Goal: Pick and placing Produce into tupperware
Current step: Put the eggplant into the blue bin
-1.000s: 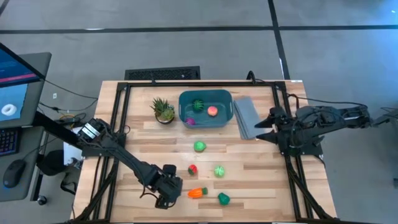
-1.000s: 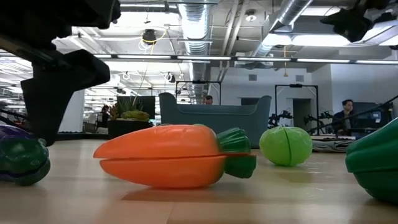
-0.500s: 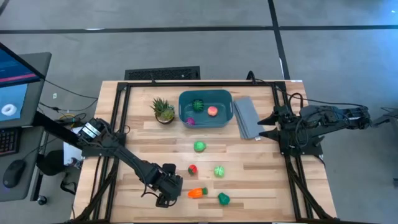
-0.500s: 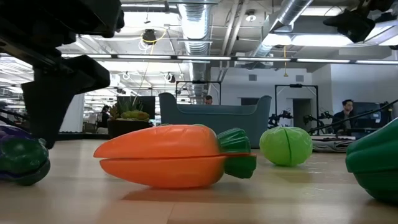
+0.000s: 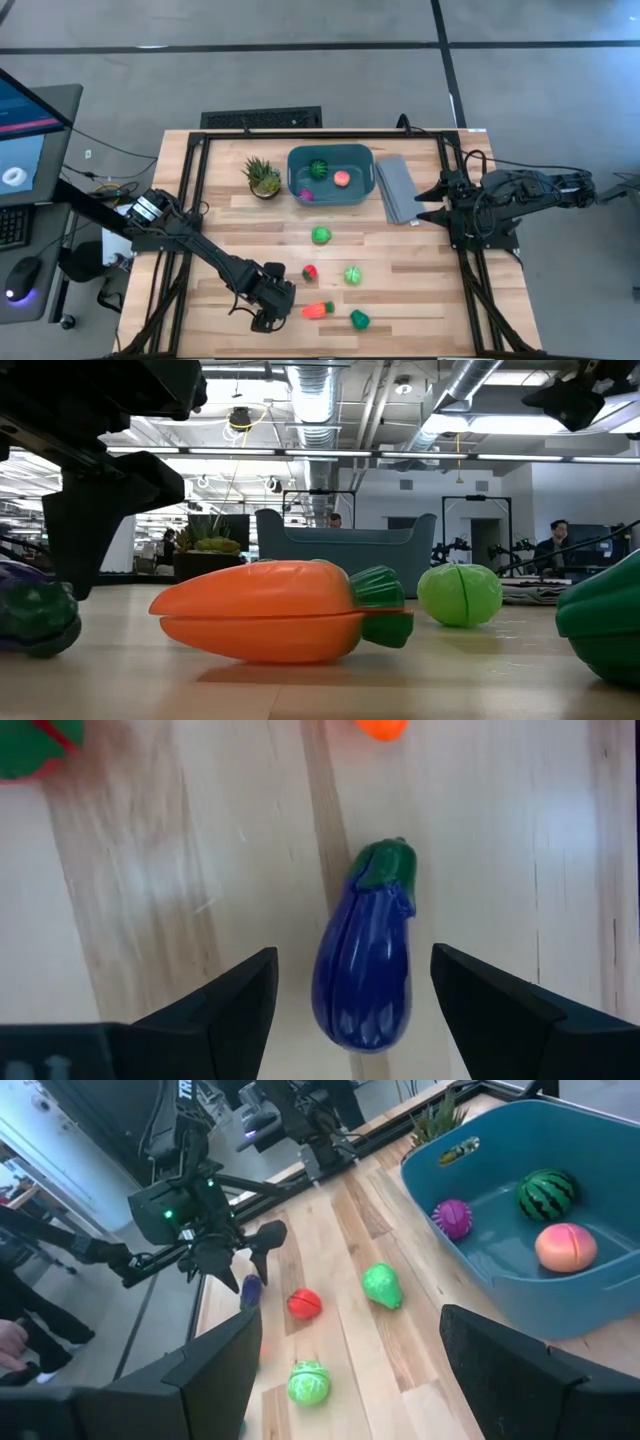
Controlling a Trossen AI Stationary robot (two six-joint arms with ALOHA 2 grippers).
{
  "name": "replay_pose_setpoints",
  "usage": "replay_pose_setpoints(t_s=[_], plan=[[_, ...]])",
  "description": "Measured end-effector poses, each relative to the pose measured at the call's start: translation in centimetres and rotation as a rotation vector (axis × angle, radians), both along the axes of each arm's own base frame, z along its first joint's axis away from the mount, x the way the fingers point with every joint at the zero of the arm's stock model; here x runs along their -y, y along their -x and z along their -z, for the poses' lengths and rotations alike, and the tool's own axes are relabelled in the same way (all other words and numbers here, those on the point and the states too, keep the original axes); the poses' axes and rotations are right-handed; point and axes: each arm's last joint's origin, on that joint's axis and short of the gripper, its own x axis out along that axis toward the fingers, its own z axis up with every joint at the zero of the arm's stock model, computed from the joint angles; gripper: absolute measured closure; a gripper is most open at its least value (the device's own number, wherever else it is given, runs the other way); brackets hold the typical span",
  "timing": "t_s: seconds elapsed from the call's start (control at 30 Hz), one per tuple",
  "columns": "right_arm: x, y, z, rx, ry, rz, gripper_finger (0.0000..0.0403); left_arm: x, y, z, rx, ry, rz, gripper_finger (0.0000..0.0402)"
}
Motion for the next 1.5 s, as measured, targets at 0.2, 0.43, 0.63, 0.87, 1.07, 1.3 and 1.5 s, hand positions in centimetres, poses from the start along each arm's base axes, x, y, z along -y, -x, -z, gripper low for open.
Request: replay_pose_setpoints(t_s=[0.2,0.43,0.63,0.87,1.07,1.3,1.5], plan=[[0.0,0.0,0.0,-0.001,0.007,-0.002,0.0074,0.0,0.0,0.0,0.0,0.001,-0.001,0.015],[0.0,0.0,0.0,0.0,0.007,-0.002,0.0074,0.1,0.0,0.5,-0.019,0.021,-0.015,0.015],[0.0,0.0,0.0,0.001,-0.003,0.001,0.0074,0.5,-0.4,1.5,-0.047,0.046,-0.024,0.015],[0.0,0.0,0.0,-0.001,-0.01,0.004,0.0074,0.5,-0.6,1.7,-0.034,0.022,-0.071,0.015],[0.0,0.0,0.0,0.0,-0.01,0.004,0.0074,0.5,-0.6,1.7,-0.043,0.021,-0.093,0.0175],[0.0,0.0,0.0,-0.003,-0.009,0.004,0.0074,0.4,-0.6,1.8,-0.051,0.018,-0.1,0.0251],[0.0,0.0,0.0,-0.002,-0.003,0.018,0.0074,0.3,-0.6,1.7,-0.056,0.02,-0.107,0.0283]])
